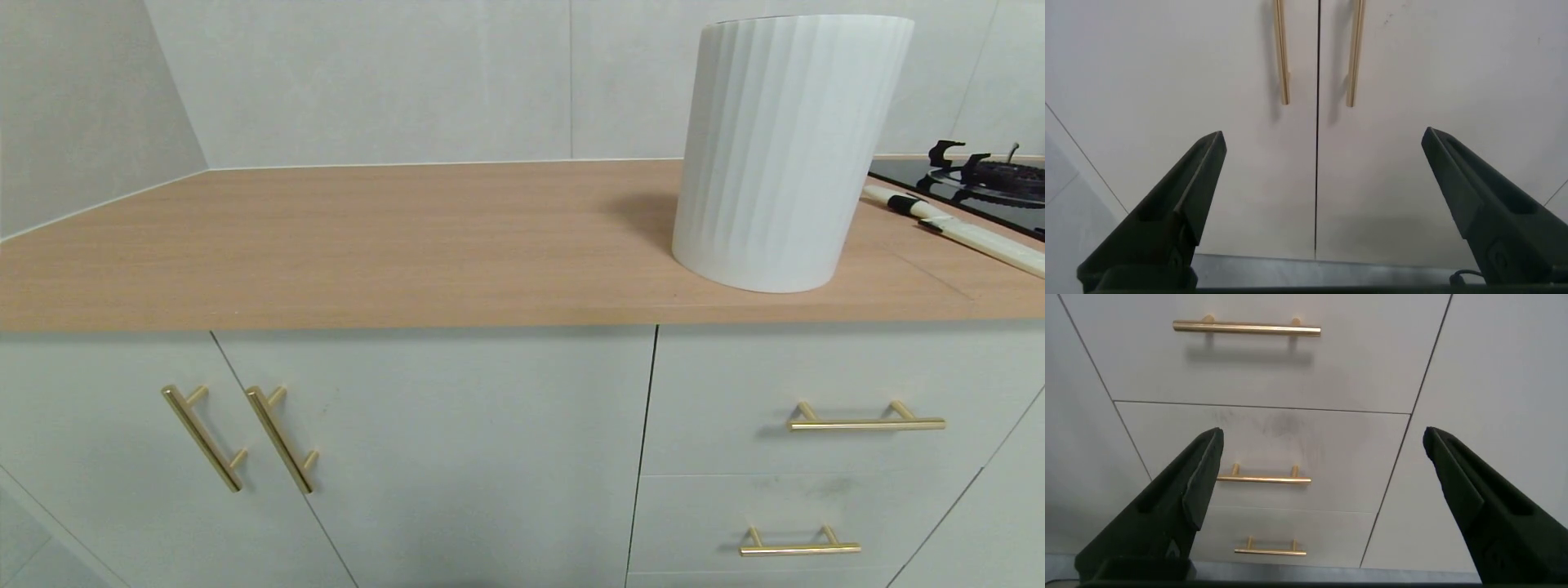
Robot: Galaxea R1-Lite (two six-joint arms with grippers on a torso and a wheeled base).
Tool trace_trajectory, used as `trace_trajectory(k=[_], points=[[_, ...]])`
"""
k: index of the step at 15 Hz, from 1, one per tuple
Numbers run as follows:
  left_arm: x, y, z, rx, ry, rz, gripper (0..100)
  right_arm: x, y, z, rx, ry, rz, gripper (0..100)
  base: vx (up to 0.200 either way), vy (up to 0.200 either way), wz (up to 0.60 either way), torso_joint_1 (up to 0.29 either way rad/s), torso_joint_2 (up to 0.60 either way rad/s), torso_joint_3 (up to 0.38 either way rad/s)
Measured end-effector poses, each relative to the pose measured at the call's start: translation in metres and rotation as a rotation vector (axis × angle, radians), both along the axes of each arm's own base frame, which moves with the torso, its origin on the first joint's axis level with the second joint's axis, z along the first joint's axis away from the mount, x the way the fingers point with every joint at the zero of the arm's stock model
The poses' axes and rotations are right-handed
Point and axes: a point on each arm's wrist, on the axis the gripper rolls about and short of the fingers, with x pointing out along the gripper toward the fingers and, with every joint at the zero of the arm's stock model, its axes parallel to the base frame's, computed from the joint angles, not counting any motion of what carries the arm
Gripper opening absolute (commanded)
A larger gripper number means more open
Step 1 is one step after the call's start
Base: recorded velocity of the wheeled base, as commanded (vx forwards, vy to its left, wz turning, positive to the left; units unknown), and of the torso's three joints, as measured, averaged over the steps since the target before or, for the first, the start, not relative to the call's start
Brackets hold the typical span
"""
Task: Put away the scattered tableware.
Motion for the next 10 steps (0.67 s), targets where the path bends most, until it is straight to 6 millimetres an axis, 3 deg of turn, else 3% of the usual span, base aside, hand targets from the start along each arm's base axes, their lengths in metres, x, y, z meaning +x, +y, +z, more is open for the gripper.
trace_trajectory(k=[1, 3, 10], points=[[0.0, 0.0, 0.0, 0.0, 0.0, 0.0, 100, 0.0, 0.0, 0.0, 0.0, 0.0, 0.0, 100, 0.0, 0.0, 0.0, 0.0, 0.0, 0.0], [0.0, 0.0, 0.0, 0.0, 0.0, 0.0, 100, 0.0, 0.0, 0.0, 0.0, 0.0, 0.0, 100, 0.0, 0.0, -0.6, 0.002, 0.0, 0.002], [0.0, 0.0, 0.0001, 0.0, -0.001, 0.0, 100, 0.0, 0.0, 0.0, 0.0, 0.0, 0.0, 100, 0.0, 0.0, 0.0, 0.0, 0.0, 0.0]])
